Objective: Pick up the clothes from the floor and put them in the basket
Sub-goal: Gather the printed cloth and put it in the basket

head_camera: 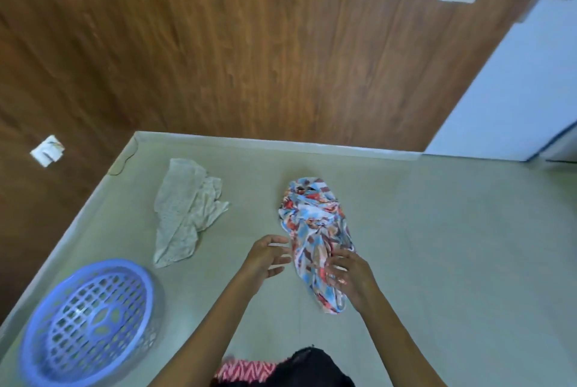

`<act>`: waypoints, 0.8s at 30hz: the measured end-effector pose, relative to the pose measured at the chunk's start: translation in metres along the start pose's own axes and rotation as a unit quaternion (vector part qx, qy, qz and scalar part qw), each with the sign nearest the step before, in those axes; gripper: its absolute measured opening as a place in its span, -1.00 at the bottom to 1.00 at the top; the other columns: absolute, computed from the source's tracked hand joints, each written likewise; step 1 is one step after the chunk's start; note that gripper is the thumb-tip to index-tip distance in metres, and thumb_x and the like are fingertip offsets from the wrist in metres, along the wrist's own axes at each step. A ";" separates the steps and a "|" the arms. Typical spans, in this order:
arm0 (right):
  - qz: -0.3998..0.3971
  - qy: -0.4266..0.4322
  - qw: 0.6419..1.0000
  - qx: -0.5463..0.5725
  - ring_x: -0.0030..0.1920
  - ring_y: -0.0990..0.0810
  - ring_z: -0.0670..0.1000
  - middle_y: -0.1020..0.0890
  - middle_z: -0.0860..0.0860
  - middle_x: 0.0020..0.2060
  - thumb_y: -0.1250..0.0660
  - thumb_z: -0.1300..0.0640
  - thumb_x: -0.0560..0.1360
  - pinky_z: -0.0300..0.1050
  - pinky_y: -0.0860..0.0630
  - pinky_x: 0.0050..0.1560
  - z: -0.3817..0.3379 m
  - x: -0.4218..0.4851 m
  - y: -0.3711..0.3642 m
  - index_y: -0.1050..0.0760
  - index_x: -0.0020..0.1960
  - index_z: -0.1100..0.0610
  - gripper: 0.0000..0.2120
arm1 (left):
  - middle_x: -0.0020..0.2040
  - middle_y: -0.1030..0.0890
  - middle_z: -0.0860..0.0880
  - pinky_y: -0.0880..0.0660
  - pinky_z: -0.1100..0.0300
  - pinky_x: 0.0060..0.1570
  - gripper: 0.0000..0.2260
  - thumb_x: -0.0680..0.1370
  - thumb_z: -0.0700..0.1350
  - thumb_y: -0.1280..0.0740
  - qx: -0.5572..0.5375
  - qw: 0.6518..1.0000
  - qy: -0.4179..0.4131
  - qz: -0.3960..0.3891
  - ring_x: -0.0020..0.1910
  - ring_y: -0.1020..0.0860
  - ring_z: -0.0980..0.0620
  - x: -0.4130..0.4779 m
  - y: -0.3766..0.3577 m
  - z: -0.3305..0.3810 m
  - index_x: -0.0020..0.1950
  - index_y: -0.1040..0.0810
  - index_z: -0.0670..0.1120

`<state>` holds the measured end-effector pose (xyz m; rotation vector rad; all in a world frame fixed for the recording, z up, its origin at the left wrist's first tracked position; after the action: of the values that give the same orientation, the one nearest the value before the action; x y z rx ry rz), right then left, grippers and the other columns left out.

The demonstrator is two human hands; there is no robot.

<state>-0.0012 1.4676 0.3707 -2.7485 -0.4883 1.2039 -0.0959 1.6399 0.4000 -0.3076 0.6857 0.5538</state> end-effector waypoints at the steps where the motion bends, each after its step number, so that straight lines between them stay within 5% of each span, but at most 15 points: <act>1: 0.013 -0.006 1.000 0.007 -0.29 -0.58 0.11 -0.62 0.10 -0.32 -0.16 0.28 0.55 -0.11 -0.44 -0.18 -0.005 0.007 0.011 -0.52 -0.12 0.19 -0.82 | -0.16 -0.58 -0.03 -0.40 0.23 -0.16 -0.85 0.52 -0.29 -0.21 0.010 1.000 0.005 -0.002 -0.20 -0.56 0.02 0.010 -0.010 0.004 -0.07 -0.49 -0.06; 14: 0.082 -0.040 0.996 -0.006 -0.30 -0.63 0.10 -0.61 0.18 -0.24 -0.21 0.34 0.52 -0.16 -0.50 -0.21 -0.057 0.144 0.045 -0.52 -0.09 0.24 -0.88 | -0.07 -0.56 -0.09 -0.41 0.16 -0.10 -0.82 0.56 -0.29 -0.19 0.048 0.995 0.088 -0.013 -0.09 -0.55 -0.05 0.190 -0.052 0.051 -0.10 -0.51 -0.05; 19: 0.110 -0.098 0.981 -0.124 -0.36 -0.57 0.08 -0.55 0.21 -0.21 -0.19 0.39 0.50 -0.18 -0.41 -0.29 -0.071 0.225 0.049 -0.47 -0.16 0.16 -0.81 | -0.15 -0.58 -0.06 -0.40 0.20 -0.19 -0.78 0.55 -0.31 -0.16 0.038 0.991 0.131 -0.005 -0.17 -0.56 0.00 0.272 -0.051 0.045 -0.13 -0.50 -0.04; 24: 0.100 -0.125 0.935 -0.315 -0.15 -0.59 0.16 -0.62 0.21 -0.17 -0.25 0.31 0.43 0.12 -0.55 0.02 -0.054 0.332 0.061 -0.51 -0.18 0.15 -0.89 | -0.16 -0.57 -0.04 -0.39 0.23 -0.20 -0.76 0.55 -0.31 -0.13 0.069 0.982 0.172 0.043 -0.17 -0.56 0.02 0.362 -0.042 0.009 -0.11 -0.50 -0.02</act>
<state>0.2647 1.5211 0.1629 -3.2437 -0.7458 1.7146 0.1640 1.7468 0.1678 -0.2477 1.0716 0.5366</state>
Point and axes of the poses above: each hand's wrist, its own x-axis towards the middle knuckle, its own y-axis out of the back of the hand, z = x × y, the point moved 8 cm from there along x, towards the middle knuckle
